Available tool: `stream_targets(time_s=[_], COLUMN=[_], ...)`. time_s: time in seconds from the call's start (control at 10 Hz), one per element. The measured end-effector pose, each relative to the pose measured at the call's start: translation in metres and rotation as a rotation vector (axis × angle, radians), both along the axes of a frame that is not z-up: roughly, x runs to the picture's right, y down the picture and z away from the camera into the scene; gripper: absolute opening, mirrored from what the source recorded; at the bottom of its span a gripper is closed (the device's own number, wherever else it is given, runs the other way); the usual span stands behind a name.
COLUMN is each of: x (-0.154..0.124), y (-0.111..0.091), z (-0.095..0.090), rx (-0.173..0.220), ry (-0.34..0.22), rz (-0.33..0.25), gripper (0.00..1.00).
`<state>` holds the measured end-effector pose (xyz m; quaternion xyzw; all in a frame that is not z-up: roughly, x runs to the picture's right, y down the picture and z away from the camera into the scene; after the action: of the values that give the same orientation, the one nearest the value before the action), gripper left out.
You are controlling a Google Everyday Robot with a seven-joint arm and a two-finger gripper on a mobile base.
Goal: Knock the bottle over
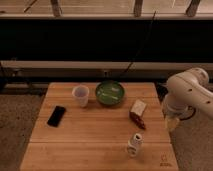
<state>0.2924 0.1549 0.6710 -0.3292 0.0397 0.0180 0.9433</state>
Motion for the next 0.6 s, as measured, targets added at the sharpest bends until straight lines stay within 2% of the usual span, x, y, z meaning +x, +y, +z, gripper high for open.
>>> stream_targets(time_s=[0.3, 0.4, 0.6], x=[0.000, -0.002, -0.008], y=[0.011, 0.014, 0.029], z=[-0.002, -0.001, -0.001], rx=[-0.023, -0.035, -0.065], ry=[0.008, 0.009, 0.016], rz=[-0.011, -0.014, -0.031], gripper=[0.46, 0.39, 0.18])
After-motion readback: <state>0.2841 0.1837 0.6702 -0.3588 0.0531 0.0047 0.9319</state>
